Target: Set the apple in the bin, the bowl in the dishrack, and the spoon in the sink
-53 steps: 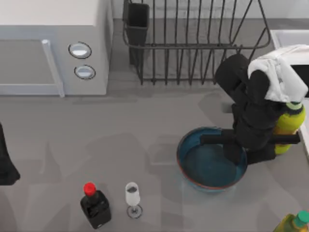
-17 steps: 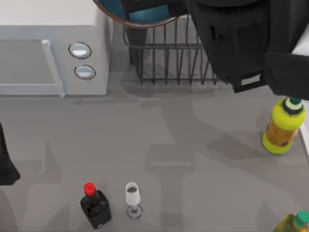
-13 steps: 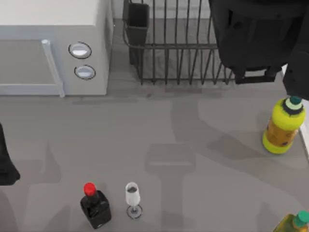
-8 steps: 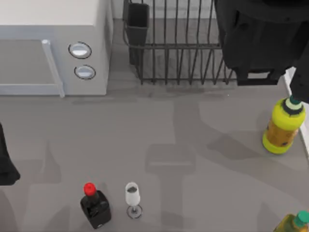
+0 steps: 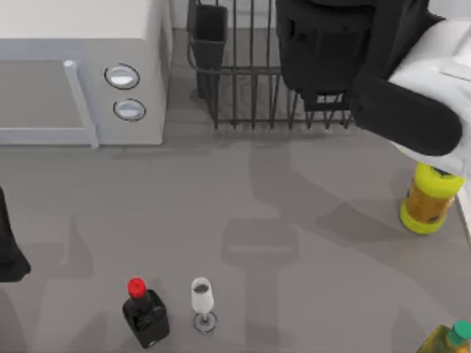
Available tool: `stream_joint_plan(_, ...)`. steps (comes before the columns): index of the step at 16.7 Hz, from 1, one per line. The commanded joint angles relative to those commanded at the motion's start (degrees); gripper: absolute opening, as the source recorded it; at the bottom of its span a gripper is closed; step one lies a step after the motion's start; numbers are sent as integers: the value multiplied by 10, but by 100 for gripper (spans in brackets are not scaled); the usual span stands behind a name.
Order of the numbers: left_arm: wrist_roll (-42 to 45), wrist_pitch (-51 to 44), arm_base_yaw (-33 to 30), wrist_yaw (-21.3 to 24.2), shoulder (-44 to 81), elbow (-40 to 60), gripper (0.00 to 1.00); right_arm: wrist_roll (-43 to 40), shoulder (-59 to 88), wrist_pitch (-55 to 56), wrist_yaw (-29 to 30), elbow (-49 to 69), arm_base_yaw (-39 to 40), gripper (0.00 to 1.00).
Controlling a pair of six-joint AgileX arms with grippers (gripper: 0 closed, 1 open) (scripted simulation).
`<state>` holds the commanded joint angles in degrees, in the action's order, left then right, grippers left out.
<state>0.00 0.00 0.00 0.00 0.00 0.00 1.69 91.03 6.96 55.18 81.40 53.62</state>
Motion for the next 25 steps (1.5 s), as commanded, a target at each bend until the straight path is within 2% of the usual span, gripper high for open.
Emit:
stream_joint_plan(9,0,0,0,0,0,0,100,-7,220,291,-136,-38,-139,0)
stream_joint_plan(12,0,0,0,0,0,0,100,-7,259,330,-169,-50,-172,0)
stream_joint_plan(16,0,0,0,0,0,0,100,-7,261,332,-171,-50,-174,0)
stream_joint_plan(25,0,0,0,0,0,0,100,-7,261,332,-171,-50,-174,68)
